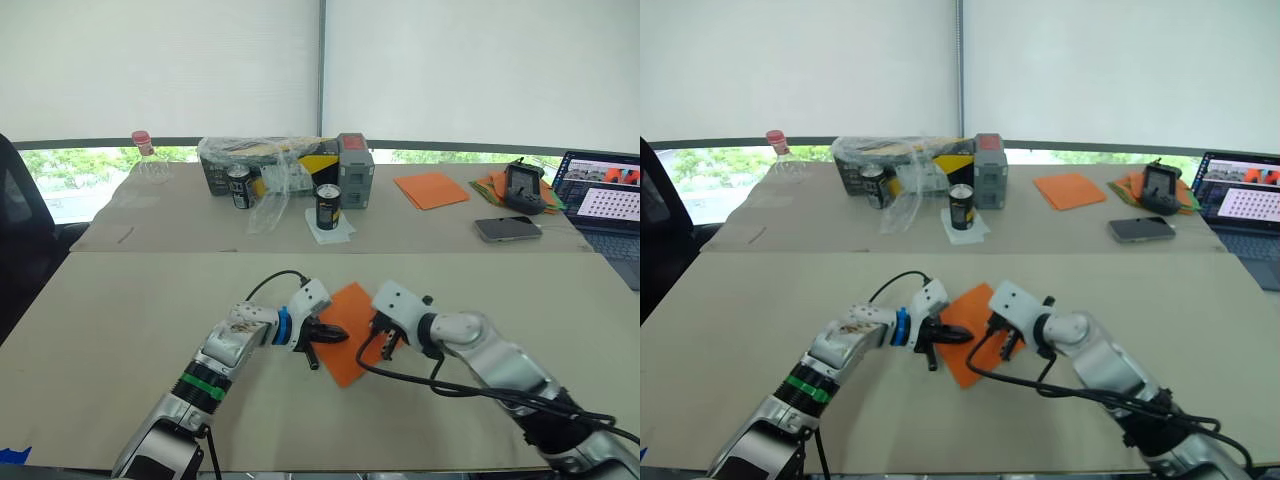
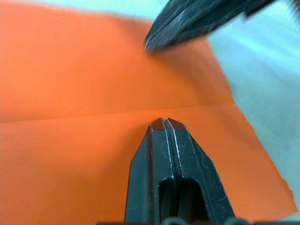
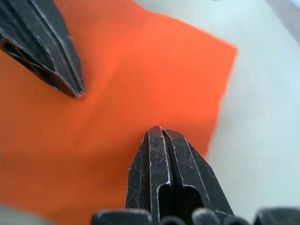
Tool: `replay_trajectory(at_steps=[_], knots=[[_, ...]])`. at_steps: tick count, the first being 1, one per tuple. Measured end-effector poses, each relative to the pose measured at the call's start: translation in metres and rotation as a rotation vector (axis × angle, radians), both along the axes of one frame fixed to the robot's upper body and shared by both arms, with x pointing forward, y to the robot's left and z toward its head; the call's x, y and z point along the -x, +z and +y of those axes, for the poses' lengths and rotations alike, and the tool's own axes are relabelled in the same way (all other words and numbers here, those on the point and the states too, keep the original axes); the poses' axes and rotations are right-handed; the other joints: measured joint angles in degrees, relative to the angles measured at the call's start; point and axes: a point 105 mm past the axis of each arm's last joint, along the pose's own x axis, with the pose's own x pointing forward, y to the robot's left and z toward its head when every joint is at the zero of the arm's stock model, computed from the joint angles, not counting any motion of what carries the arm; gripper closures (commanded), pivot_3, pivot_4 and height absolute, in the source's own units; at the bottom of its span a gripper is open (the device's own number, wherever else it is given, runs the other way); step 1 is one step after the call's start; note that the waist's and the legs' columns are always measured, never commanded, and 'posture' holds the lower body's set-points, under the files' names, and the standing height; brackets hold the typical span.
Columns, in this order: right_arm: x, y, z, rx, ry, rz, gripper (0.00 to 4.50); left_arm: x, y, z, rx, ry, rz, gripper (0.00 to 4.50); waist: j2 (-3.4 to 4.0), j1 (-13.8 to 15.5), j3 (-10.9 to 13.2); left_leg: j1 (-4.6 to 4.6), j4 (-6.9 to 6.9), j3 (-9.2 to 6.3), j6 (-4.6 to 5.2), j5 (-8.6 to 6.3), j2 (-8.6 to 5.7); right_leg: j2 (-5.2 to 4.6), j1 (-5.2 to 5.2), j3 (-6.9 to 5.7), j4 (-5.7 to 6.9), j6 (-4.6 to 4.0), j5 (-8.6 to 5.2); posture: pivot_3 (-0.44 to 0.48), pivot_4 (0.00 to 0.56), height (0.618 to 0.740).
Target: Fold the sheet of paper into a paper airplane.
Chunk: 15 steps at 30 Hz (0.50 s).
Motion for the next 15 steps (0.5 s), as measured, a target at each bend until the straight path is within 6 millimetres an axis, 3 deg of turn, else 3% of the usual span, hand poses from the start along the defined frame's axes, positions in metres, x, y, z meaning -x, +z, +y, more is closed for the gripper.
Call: replay_trajectory(at_steps=[10, 15], knots=[[-0.005, -0.003, 0.017, -0.066, 0.039, -0.017, 4.48, 0.001, -0.001, 0.003, 0.014, 0.033, 0.0, 4.5, 0.0, -0.25, -0.01, 0.19, -0.03, 0.02, -0.01, 0.0, 0.08, 0.08, 0.07, 0.06, 0.09, -0.01, 0.0, 0.0, 0.15, 0.739], [-0.006, -0.005, 0.015, -0.071, 0.043, -0.023, 4.48, 0.001, -0.002, 0.003, 0.017, 0.038, -0.004, 4.5, 0.01, -0.16, -0.01, 0.2, -0.03, 0.05, -0.01, 0.0, 0.06, 0.07, 0.07, 0.11, 0.08, -0.01, 0.0, 0.0, 0.15, 0.739]])
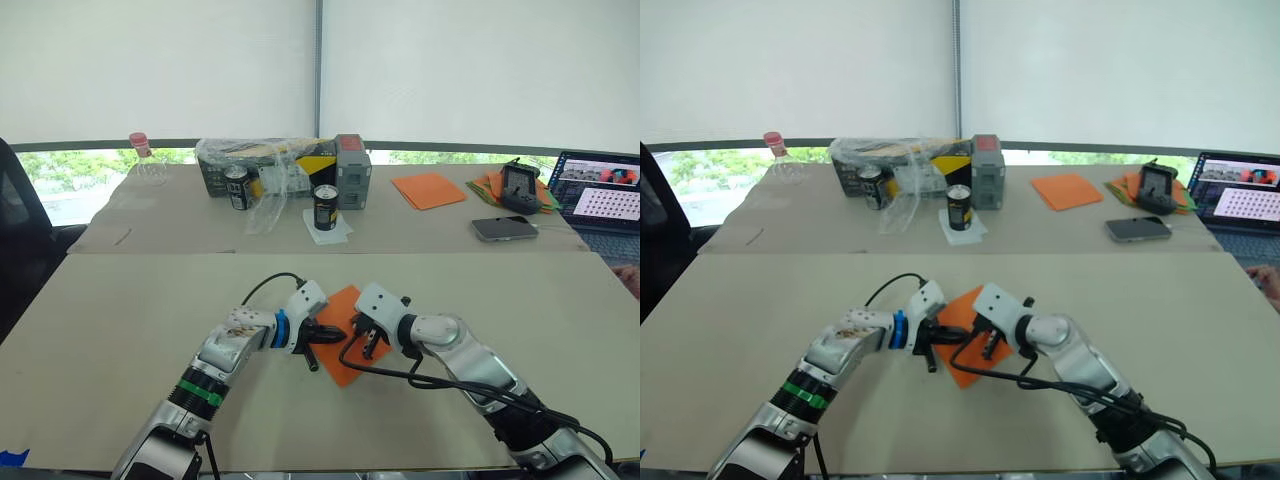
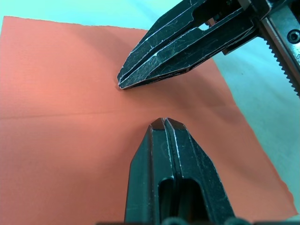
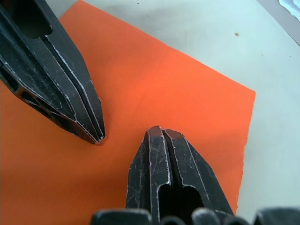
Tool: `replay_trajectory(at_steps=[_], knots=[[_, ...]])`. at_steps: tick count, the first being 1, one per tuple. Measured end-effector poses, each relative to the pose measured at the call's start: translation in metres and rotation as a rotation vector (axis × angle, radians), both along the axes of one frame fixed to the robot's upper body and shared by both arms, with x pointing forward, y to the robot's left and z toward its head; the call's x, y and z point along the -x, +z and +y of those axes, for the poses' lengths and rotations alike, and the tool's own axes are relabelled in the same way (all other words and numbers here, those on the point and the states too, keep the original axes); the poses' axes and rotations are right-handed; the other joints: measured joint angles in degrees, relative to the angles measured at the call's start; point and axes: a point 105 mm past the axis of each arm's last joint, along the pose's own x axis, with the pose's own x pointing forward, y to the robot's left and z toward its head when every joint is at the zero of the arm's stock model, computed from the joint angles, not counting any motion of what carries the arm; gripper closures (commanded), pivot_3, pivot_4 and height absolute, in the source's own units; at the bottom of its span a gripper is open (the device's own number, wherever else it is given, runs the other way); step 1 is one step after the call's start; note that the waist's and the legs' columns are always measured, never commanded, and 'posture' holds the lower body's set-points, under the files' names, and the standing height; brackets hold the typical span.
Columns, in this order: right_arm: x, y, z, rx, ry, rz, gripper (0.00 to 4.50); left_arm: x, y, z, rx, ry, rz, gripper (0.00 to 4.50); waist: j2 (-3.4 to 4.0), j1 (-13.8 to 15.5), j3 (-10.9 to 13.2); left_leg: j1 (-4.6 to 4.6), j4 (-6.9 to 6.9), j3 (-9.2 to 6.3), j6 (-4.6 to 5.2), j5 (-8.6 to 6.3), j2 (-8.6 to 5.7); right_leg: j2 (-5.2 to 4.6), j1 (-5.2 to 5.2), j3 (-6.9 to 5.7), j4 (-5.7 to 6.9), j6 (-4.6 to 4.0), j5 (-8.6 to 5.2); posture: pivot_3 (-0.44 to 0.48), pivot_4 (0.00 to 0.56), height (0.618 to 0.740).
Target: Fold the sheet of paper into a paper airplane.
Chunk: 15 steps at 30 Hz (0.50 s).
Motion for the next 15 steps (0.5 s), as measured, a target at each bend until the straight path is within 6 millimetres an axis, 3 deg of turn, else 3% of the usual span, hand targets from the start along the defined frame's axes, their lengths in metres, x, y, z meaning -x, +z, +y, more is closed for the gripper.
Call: replay_trajectory(at_steps=[5, 7, 11, 15], knots=[[0.005, 0.008, -0.007, -0.072, -0.011, 0.035, 4.48, 0.002, 0.002, 0.007, 0.048, 0.017, 0.005, 4.5, 0.01, 0.17, 0.03, -0.26, 0.03, 0.0, 0.0, 0.0, -0.04, -0.04, -0.22, 0.02, -0.01, 0.0, 0.0, 0.0, 0.15, 0.739], [0.006, 0.029, -0.01, -0.124, 0.0, 0.007, 4.48, 0.0, 0.008, 0.015, 0.062, 0.034, 0.003, 4.5, 0.01, 0.15, 0.03, -0.48, 0.06, 0.0, -0.03, 0.02, -0.05, -0.05, -0.47, 0.04, 0.06, 0.0, 0.01, 0.0, 0.15, 0.739], [0.0, 0.072, -0.034, -0.071, 0.01, -0.106, 4.48, 0.0, 0.042, 0.023, 0.14, 0.046, -0.041, 4.5, 0.01, 0.48, 0.03, -0.73, 0.07, 0.01, -0.09, 0.05, -0.1, -0.09, -0.78, 0.05, 0.11, 0.0, 0.01, 0.0, 0.15, 0.739], [-0.003, 0.066, -0.051, 0.031, 0.0, -0.088, 4.48, -0.001, 0.066, 0.026, 0.176, 0.056, -0.076, 4.5, -0.01, 0.41, 0.04, -0.75, 0.03, 0.07, -0.08, 0.05, -0.08, -0.09, -0.8, 0.08, 0.08, 0.0, 0.01, 0.0, 0.15, 0.739]])
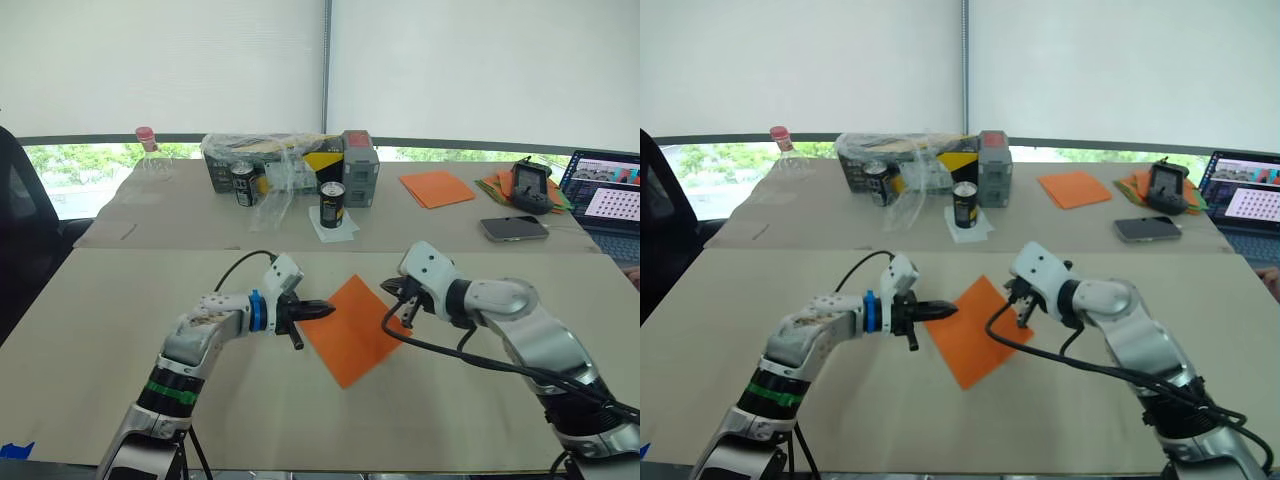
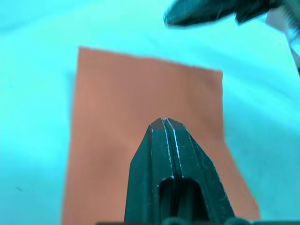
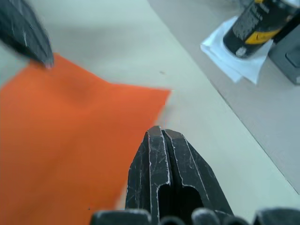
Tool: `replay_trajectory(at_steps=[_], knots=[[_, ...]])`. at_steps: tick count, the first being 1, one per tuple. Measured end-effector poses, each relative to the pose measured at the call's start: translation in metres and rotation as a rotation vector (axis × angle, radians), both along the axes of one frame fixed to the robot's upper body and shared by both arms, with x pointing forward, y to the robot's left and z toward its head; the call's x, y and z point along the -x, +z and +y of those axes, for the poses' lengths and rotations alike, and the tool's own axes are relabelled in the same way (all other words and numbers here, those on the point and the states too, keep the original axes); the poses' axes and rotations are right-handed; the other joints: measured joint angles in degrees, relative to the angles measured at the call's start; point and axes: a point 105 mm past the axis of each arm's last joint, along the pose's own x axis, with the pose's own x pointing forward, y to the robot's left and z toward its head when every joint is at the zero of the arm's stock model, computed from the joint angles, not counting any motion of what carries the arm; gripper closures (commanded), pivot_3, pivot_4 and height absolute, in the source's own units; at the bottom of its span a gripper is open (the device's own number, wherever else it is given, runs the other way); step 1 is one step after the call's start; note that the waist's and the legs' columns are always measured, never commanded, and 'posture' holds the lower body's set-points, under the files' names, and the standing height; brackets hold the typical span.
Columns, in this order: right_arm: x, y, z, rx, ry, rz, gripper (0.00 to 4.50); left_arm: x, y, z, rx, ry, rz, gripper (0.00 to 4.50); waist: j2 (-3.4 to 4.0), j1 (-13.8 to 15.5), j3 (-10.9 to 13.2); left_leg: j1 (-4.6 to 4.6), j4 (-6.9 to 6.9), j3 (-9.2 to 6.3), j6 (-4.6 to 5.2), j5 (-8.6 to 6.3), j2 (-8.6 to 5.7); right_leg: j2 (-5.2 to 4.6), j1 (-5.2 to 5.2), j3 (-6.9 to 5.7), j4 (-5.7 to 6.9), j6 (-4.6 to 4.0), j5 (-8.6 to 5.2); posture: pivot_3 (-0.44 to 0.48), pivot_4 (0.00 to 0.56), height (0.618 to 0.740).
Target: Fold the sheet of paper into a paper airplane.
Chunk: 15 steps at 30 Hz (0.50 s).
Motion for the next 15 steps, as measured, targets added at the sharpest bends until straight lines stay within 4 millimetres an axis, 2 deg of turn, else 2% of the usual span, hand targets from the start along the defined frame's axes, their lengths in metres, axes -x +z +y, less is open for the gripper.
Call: replay_trajectory(at_steps=[7, 11, 15], knots=[[-0.005, -0.02, -0.005, 0.148, 0.042, -0.001, 4.48, 0.008, 0.013, -0.001, -0.001, -0.011, -0.015, 4.5, 0.0, -0.2, 0.0, -0.05, -0.02, 0.07, -0.02, 0.01, 0.0, 0.01, -0.12, 0.1, 0.04, 0.0, 0.0, 0.0, 0.15, 0.739], [-0.005, -0.022, -0.016, 0.248, 0.053, -0.004, 4.48, 0.009, 0.003, 0.004, -0.04, 0.022, 0.002, 4.5, 0.0, -0.12, 0.0, -0.06, 0.0, 0.07, -0.02, 0.01, 0.0, 0.0, -0.11, 0.11, 0.02, 0.0, 0.0, 0.0, 0.15, 0.739], [0.007, -0.028, -0.004, 0.287, 0.126, 0.023, 4.48, 0.009, -0.003, 0.003, -0.064, 0.027, 0.007, 4.5, 0.0, -0.08, 0.0, -0.07, 0.0, 0.07, -0.02, 0.01, 0.01, 0.0, -0.13, 0.11, 0.02, 0.0, 0.0, 0.0, 0.15, 0.739]])
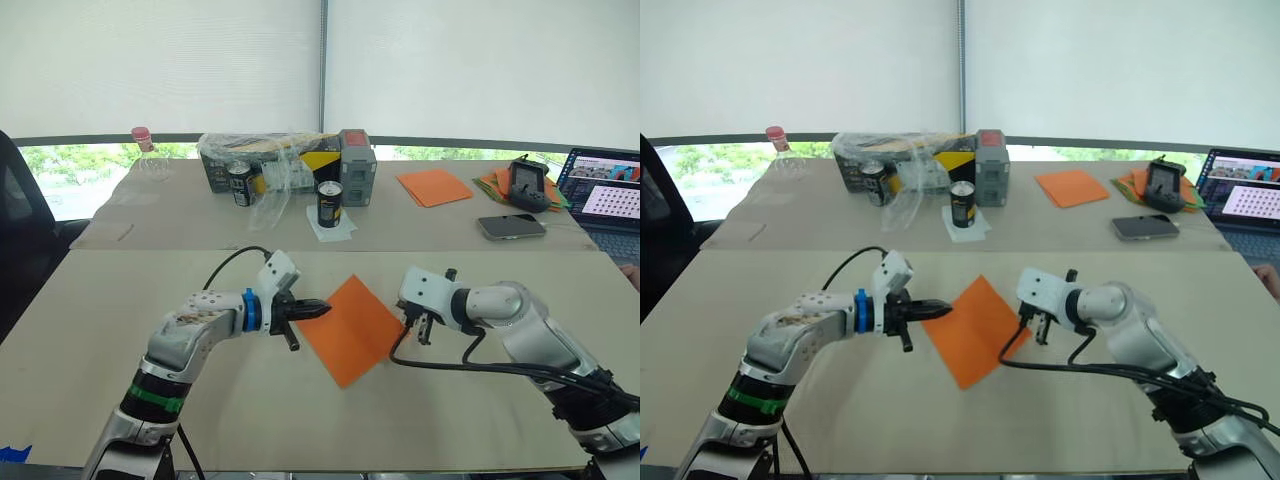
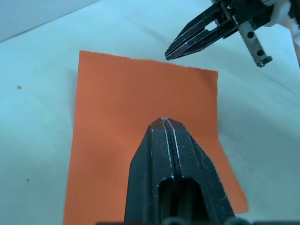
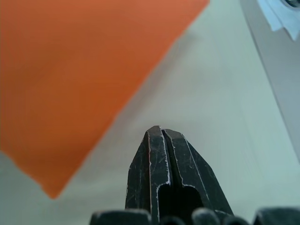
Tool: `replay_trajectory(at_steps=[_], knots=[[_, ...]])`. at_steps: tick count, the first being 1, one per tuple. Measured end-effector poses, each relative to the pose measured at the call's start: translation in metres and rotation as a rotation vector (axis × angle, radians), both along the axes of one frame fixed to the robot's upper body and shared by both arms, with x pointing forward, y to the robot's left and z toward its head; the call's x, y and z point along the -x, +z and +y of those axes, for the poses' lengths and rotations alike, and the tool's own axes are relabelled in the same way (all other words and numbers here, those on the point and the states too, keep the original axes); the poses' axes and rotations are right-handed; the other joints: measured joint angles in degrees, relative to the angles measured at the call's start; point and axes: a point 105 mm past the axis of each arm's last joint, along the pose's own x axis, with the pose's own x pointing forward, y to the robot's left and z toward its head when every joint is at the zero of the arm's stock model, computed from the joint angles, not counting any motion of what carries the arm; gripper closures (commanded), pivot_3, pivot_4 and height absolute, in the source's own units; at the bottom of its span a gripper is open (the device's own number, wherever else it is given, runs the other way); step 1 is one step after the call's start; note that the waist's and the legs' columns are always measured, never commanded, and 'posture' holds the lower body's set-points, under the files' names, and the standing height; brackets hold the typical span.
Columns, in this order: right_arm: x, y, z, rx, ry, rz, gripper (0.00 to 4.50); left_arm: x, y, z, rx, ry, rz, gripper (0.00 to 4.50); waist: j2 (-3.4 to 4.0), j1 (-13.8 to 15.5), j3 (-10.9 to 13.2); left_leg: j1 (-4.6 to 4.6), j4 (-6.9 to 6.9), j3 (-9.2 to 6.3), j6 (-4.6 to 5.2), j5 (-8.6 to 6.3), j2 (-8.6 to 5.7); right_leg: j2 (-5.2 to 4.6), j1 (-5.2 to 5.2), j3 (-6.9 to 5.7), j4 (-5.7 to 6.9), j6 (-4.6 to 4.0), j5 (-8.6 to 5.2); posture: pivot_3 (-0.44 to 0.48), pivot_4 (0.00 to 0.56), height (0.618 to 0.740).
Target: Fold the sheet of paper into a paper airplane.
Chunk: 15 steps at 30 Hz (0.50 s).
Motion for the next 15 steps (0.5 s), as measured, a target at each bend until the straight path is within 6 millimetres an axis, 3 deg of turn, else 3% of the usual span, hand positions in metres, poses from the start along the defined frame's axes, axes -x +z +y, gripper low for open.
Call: replay_trajectory(at_steps=[3, 15], knots=[[0.015, -0.008, 0.013, 0.02, 0.056, 0.046, 4.48, -0.002, 0.0, -0.002, -0.006, -0.002, -0.002, 4.5, 0.0, 0.02, 0.0, -0.01, 0.02, 0.0, 0.0, 0.0, -0.02, -0.01, 0.0, 0.0, 0.0, 0.0, 0.0, 0.0, 0.15, 0.739], [0.044, -0.017, 0.021, 0.016, 0.03, 0.144, 4.48, -0.003, -0.009, -0.005, -0.039, -0.027, 0.013, 4.5, 0.0, 0.09, 0.0, -0.03, 0.05, -0.01, 0.0, 0.0, -0.02, 0.0, 0.0, 0.0, 0.0, 0.0, 0.0, 0.0, 0.15, 0.739]])
